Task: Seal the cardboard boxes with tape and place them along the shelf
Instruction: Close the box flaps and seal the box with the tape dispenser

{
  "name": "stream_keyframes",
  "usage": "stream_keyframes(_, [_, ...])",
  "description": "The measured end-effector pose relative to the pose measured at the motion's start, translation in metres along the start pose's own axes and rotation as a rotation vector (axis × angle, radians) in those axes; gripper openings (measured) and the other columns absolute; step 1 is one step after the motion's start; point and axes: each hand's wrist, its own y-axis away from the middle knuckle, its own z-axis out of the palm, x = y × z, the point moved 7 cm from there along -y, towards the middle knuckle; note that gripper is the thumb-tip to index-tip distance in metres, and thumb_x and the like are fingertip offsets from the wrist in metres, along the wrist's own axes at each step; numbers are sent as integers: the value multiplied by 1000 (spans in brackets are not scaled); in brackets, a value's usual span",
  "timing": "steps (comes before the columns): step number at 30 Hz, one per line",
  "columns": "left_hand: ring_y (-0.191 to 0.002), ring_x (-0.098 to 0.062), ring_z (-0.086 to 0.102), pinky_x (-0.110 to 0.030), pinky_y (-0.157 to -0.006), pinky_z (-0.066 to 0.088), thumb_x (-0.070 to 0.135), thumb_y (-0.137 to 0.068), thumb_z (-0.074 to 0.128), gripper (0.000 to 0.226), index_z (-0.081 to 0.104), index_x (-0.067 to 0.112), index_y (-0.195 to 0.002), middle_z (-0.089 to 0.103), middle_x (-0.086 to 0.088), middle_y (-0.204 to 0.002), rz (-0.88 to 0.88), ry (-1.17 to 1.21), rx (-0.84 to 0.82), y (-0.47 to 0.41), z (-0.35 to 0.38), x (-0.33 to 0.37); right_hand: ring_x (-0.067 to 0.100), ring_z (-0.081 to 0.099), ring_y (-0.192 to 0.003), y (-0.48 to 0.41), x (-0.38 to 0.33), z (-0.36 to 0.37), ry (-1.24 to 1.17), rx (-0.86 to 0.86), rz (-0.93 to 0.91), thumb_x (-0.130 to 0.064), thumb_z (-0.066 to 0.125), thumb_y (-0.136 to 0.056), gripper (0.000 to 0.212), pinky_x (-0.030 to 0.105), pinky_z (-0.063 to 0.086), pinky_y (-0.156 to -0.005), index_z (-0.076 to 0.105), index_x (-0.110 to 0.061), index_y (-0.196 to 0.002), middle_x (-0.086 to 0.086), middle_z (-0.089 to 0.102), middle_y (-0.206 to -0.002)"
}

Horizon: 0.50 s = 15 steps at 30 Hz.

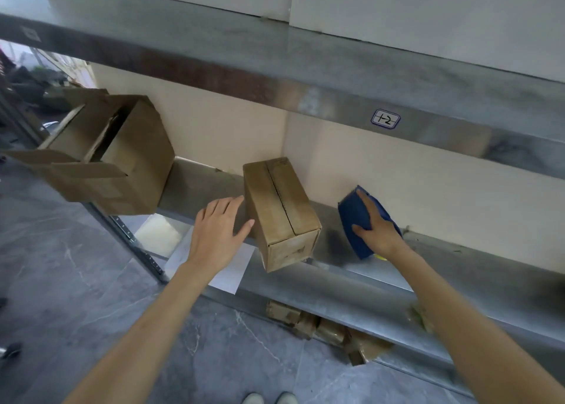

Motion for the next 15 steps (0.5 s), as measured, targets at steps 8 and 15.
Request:
stream_keyframes(8, [-135,-22,41,-39,-110,32,39,-98,55,49,50,16,-141,51,-4,-143,91,75,24,-9,-12,20,27,63,-72,50,-71,-32,162,-49,-248,-25,57,-97,43,45,54,-64,36,-44,-129,6,65,-100])
stream_keyframes(15, [-128,-18,48,-37,-106,36,34,-97,60,38,57,21,-133,57,2,-137,145,304,26,-14,-20,41,8,45,-43,96,-121,-41,416,198,-479,-51,50,-93,35,20,36,-43,39,-48,-126,-8,57,-64])
